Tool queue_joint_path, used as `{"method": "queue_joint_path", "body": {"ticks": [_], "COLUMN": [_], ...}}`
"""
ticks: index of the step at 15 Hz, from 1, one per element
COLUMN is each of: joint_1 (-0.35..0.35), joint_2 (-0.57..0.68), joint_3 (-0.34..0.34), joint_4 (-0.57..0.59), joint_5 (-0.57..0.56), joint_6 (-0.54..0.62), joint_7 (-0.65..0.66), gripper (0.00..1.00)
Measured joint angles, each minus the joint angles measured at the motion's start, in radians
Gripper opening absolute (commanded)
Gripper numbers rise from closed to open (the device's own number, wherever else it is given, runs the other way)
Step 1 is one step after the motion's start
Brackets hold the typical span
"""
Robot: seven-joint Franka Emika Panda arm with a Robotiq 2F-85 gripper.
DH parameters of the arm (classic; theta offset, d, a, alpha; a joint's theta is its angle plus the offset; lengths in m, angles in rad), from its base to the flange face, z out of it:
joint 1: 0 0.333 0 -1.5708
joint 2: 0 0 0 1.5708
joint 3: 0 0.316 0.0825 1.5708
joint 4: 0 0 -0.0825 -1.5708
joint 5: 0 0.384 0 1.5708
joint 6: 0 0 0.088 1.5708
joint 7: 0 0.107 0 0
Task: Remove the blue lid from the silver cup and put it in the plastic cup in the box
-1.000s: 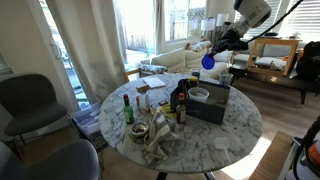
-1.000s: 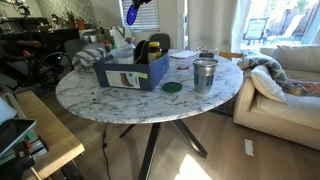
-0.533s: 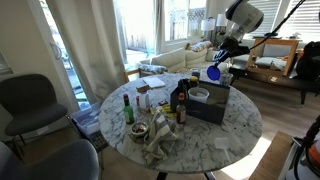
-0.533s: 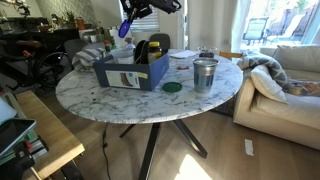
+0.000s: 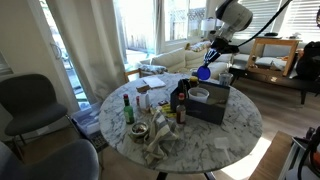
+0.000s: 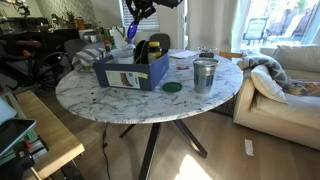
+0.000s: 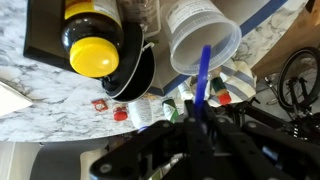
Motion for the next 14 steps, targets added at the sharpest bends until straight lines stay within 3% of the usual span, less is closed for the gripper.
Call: {"method": "queue_joint_path", "body": {"ticks": [14], "joint_1": [0.025], "joint_2": [-0.003], "joint_3": [0.026], "joint_4": [0.020], "joint_5": [0.063], "joint_6": [-0.108], "joint_7": [0.000], "gripper": [0.02]}}
